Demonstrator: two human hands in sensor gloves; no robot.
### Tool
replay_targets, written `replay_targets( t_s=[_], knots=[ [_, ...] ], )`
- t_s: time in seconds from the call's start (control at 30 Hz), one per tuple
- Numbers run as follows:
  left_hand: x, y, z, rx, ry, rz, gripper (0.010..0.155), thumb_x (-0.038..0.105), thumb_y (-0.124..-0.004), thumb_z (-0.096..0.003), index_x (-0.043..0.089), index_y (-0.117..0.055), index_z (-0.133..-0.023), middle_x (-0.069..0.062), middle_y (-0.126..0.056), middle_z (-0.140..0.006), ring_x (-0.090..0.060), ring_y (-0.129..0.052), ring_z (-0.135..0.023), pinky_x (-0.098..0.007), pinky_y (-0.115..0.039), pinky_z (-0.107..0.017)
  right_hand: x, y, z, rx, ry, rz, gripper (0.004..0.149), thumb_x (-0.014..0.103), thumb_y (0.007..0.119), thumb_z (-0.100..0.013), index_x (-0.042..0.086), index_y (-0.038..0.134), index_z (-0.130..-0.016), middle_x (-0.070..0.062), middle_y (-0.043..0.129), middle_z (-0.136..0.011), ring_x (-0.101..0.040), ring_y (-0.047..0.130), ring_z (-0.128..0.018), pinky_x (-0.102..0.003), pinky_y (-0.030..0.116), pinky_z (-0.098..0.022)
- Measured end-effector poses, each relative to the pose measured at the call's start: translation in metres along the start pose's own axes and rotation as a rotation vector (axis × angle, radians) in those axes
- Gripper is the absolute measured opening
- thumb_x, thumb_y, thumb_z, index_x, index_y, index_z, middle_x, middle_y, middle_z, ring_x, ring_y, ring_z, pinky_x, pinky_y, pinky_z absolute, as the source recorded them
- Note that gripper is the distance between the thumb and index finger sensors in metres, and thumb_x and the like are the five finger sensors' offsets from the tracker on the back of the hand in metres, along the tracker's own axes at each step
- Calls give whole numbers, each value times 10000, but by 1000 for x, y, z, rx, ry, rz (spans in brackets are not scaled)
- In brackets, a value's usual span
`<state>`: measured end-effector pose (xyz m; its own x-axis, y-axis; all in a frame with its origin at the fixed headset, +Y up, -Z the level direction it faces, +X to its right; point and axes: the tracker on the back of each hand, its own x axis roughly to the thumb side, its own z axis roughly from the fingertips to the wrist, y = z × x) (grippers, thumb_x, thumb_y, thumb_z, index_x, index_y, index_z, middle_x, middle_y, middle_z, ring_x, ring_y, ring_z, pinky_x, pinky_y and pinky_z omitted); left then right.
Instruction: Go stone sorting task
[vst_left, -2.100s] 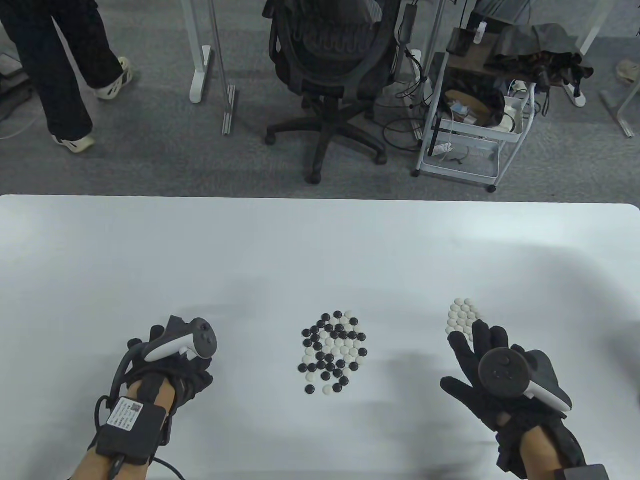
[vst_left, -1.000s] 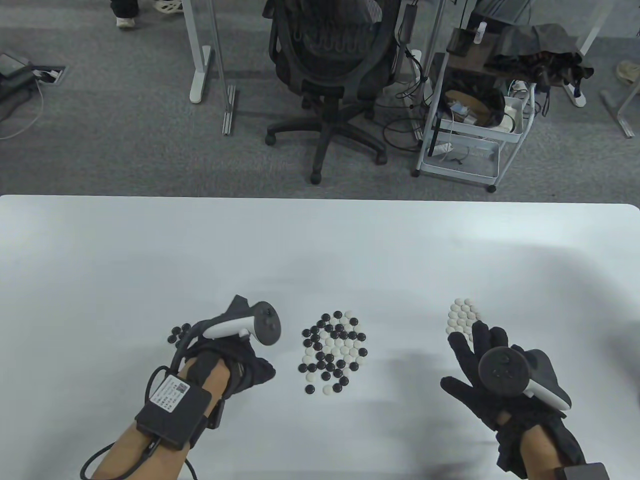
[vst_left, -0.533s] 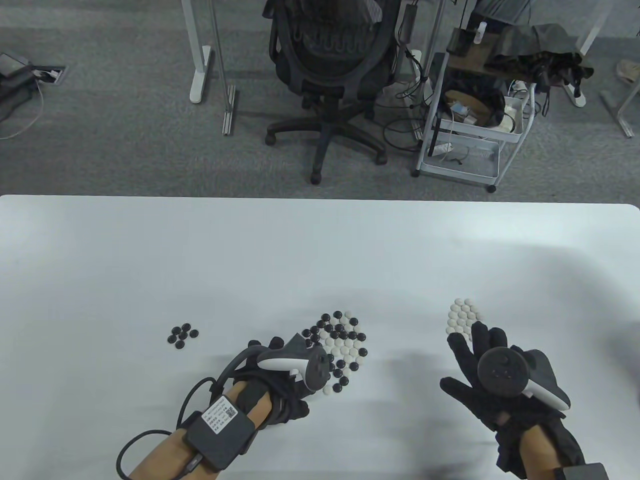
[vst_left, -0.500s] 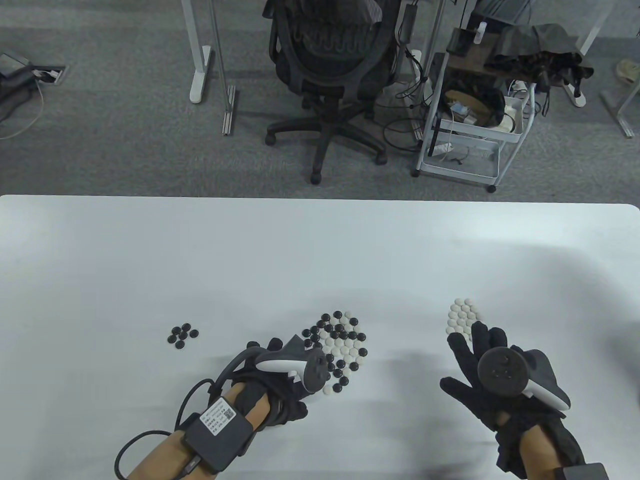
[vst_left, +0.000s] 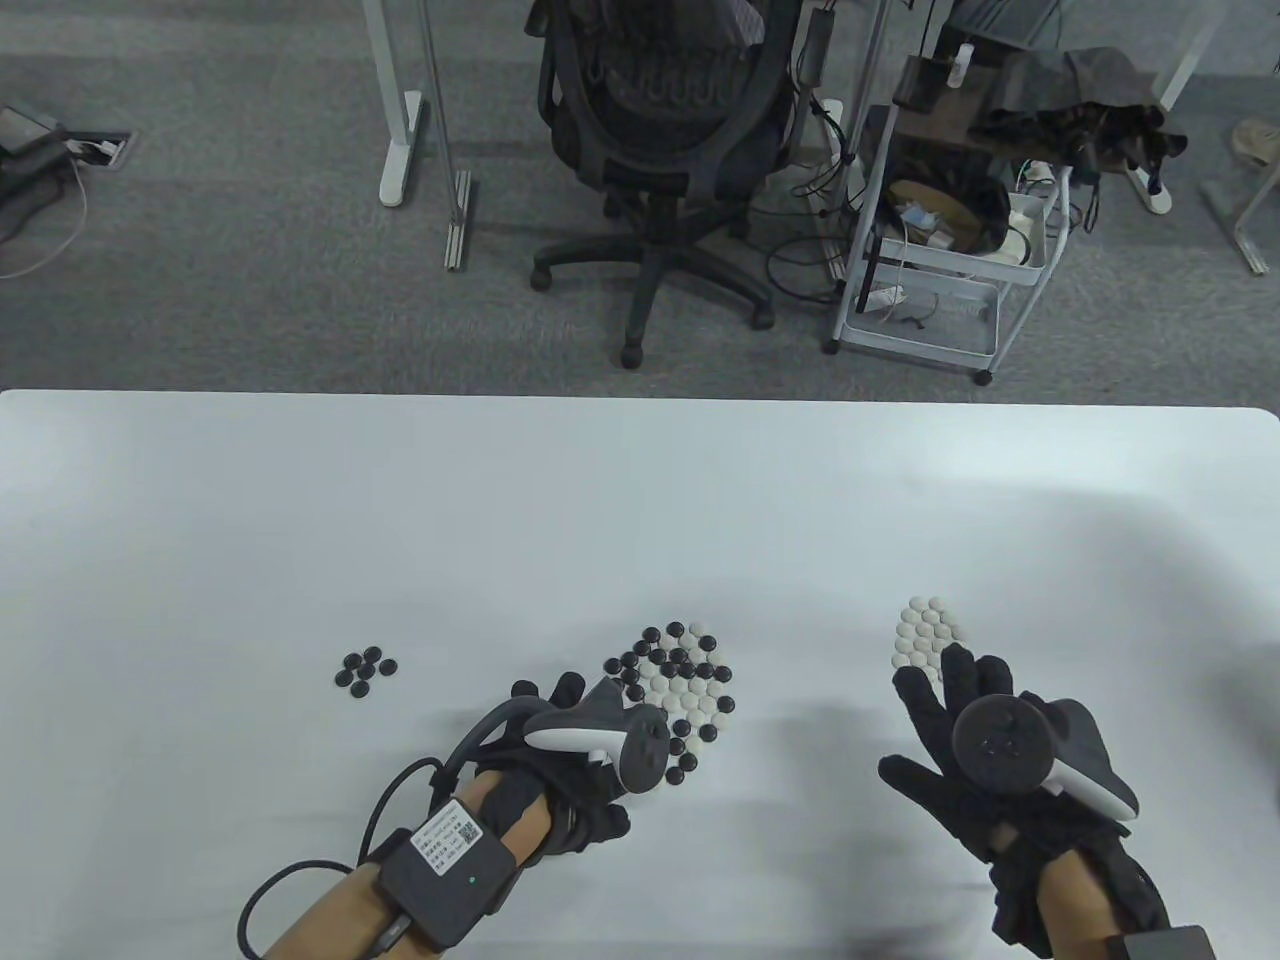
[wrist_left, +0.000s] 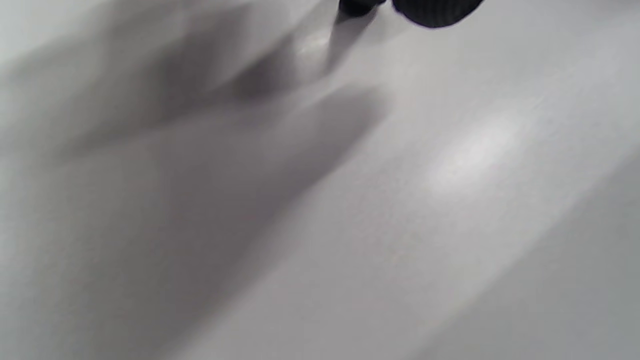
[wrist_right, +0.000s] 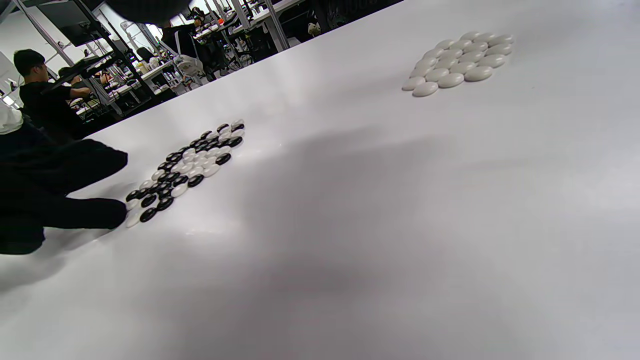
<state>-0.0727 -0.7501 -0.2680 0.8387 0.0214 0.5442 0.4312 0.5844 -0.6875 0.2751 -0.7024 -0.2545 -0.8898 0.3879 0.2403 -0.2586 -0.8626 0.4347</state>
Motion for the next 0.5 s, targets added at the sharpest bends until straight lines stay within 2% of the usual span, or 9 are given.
replay_targets(
  t_s=[0.1, 0.3, 0.37, 0.5],
  knots=[
    [-22, -10, 14, 6, 41, 56, 615, 444, -482, -610, 280, -311, -1177, -310, 176, -1091, -587, 184, -891, -833, 3, -552, -1, -1, 1, -3, 0, -9, 813, 531, 517, -567, 106, 101, -1121, -324, -123, -1026, -600, -123, -867, -806, 32, -519],
    [-110, -40, 42, -8, 240, 253, 596, 440, -487, -609, 287, -376, -1174, -300, 176, -1091, -583, 189, -893, -831, 16, -549, -1, -1, 1, 1, -3, -8, 813, 531, 517, -567, 106, 102, -1121, -323, -124, -1026, -600, -123, -867, -808, 32, -520],
    [-138, -47, 47, 2, 306, 334, 597, 437, -487, -605, 290, -380, -1173, -292, 185, -1086, -577, 201, -890, -829, 28, -548, 0, -1, 1, -3, -3, -6, 810, 531, 518, -567, 108, 102, -1119, -323, -123, -1026, -600, -122, -867, -808, 33, -520],
    [-170, -52, 49, 31, 366, 445, 595, 438, -482, -595, 317, -366, -1165, -273, 218, -1076, -561, 224, -888, -823, 53, -552, -1, -1, 1, -2, 3, -5, 813, 532, 516, -567, 106, 100, -1121, -324, -123, -1026, -602, -121, -868, -809, 35, -520]
  ],
)
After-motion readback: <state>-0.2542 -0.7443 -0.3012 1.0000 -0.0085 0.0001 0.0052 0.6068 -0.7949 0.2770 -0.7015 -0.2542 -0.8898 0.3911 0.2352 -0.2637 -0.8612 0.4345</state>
